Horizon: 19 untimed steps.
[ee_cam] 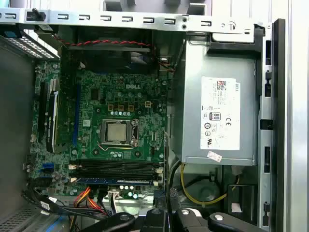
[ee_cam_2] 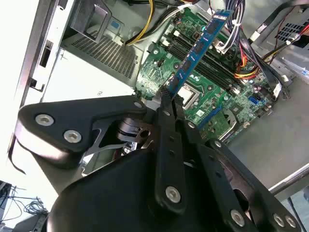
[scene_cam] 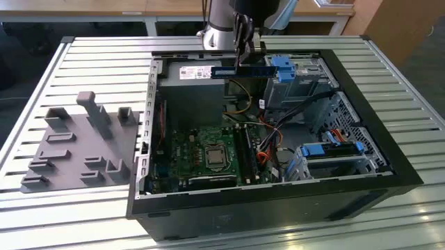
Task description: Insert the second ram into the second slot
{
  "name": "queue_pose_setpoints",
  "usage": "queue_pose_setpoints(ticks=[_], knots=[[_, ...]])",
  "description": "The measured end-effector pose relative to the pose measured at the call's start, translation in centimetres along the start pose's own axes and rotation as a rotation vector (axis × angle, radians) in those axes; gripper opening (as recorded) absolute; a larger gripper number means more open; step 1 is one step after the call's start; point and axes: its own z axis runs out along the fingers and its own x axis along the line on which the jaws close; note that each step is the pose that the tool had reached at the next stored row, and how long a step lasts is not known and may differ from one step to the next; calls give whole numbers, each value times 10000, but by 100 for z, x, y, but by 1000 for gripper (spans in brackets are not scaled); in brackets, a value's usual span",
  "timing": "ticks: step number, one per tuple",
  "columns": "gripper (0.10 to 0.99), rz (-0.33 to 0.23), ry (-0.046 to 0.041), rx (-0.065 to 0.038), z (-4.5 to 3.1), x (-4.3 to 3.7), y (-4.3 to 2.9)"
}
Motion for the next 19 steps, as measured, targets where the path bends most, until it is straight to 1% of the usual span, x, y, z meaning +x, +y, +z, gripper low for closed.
queue_pose_setpoints(ticks=[19], knots=[[137, 0, -3, -1, -1, 40, 1]])
